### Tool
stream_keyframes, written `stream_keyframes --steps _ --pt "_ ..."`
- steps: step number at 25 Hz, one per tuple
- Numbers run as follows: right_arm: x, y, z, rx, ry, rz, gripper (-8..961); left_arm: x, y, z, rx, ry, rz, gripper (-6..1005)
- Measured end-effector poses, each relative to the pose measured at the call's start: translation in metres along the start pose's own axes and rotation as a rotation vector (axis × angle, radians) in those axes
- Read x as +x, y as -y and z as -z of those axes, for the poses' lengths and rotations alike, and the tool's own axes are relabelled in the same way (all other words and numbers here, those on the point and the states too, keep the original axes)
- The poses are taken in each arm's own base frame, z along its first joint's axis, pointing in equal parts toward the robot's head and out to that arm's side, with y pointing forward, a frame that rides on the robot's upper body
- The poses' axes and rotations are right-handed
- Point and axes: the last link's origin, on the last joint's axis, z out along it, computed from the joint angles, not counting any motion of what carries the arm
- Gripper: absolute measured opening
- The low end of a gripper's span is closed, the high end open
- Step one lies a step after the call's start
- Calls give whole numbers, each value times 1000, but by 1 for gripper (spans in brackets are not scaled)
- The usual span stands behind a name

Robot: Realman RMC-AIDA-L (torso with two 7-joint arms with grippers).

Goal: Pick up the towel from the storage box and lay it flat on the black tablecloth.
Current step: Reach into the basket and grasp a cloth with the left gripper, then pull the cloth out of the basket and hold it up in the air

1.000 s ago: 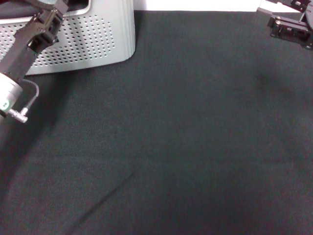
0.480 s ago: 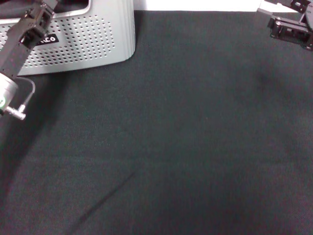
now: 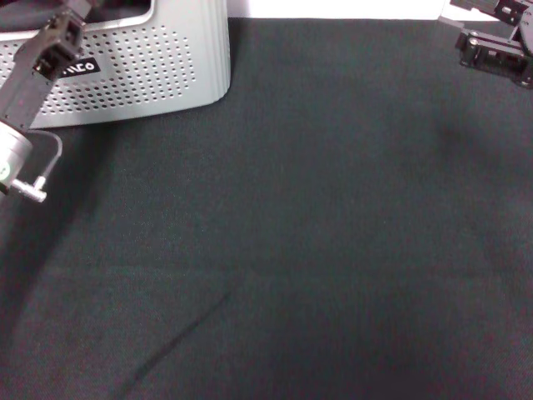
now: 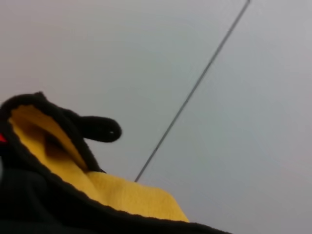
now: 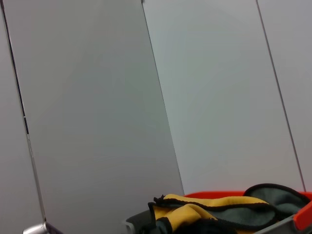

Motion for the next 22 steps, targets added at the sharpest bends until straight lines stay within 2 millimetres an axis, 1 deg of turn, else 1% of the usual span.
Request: stream_keyframes --steps 8,12,15,19,22 --pt "0 0 0 0 0 1 853 1 2 2 16 -11 39 16" --pt "0 0 0 1 -1 1 852 2 1 3 5 -18 38 11" --pt "0 0 0 2 -2 1 851 5 -4 6 -35 -40 35 11" --pt "0 1 1 3 -2 2 849 16 -17 14 -138 -96 37 12" --pt "-1 1 1 3 -3 4 848 29 -21 24 -197 -142 64 12"
